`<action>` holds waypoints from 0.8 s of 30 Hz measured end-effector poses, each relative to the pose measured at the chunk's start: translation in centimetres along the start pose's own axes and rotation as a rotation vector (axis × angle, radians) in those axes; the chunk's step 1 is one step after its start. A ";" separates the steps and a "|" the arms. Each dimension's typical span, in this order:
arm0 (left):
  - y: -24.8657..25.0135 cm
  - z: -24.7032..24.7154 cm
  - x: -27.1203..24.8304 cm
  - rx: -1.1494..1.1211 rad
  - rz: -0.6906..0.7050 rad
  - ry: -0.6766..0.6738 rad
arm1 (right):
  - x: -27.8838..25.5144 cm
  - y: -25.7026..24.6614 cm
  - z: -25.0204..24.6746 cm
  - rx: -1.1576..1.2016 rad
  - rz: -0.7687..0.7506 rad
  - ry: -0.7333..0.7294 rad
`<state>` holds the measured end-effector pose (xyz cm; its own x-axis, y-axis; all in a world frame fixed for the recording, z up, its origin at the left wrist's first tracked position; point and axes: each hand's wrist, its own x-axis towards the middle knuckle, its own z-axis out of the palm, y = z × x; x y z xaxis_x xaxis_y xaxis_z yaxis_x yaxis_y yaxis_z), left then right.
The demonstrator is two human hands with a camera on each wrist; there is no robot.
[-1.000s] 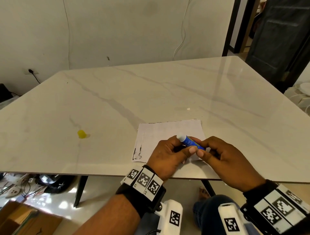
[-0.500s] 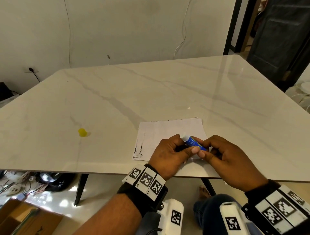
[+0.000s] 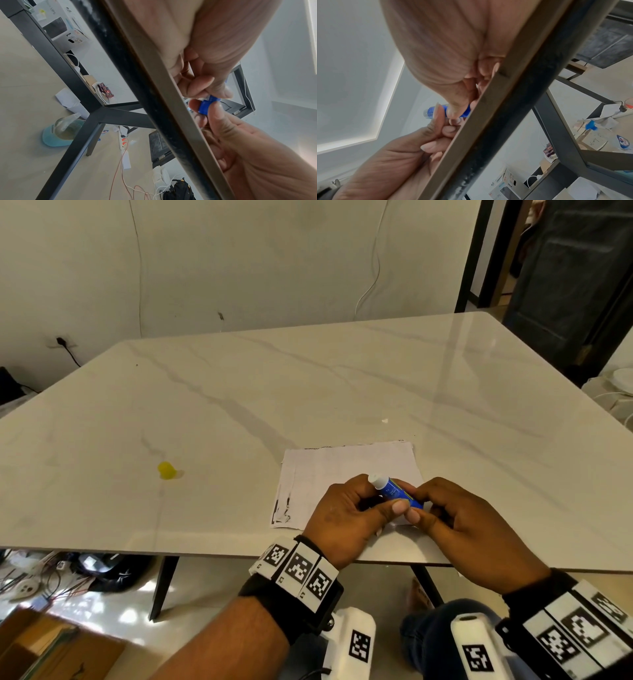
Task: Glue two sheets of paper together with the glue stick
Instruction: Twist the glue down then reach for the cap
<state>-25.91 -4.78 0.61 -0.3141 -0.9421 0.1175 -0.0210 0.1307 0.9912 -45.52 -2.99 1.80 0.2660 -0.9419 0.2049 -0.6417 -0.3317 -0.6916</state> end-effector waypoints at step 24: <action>0.2 -0.1 -0.1 -0.009 0.011 -0.002 | -0.1 -1.1 0.0 0.029 0.030 0.023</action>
<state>-25.81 -4.66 0.79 -0.3157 -0.9401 0.1288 -0.0090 0.1387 0.9903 -44.86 -2.56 2.53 0.2298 -0.9526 0.1993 -0.6279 -0.3015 -0.7175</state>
